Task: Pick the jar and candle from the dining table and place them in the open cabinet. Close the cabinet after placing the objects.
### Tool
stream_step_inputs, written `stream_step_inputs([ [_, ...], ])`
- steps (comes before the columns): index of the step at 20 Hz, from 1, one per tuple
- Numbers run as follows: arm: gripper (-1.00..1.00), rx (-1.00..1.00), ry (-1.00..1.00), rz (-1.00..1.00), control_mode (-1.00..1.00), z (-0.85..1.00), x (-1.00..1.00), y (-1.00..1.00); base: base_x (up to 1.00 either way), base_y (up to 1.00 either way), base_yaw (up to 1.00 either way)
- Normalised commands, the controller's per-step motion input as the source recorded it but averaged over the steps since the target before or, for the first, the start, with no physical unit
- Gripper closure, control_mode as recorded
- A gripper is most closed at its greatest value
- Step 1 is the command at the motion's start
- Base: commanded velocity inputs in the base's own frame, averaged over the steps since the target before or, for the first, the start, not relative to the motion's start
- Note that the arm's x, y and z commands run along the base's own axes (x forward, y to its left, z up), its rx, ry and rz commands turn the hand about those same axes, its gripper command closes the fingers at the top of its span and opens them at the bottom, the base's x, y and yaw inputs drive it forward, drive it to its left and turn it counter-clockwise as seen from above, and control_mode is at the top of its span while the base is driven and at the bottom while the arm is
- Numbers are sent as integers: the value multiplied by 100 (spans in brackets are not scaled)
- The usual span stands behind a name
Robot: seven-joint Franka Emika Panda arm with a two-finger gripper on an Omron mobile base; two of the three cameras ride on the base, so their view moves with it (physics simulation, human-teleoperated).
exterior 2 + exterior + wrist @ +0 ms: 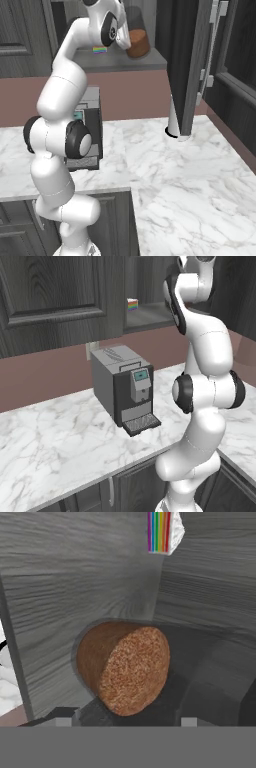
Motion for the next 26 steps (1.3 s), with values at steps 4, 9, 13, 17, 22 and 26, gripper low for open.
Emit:
stream_step_inputs([
  [4,-100,0,-7,3,-100,1,8,0,0,0,0],
  [9,-100,-1,-7,2,-100,7,15,0,0,0,0],
  [13,-100,-4,-9,3,-100,19,24,0,0,0,0],
  [17,-100,-7,-12,5,-100,19,39,-3,0,0,0],
  [22,-100,-6,-13,8,-100,23,47,-20,0,0,0],
  [26,-100,-4,-10,3,-100,19,14,-15,0,0,0],
])
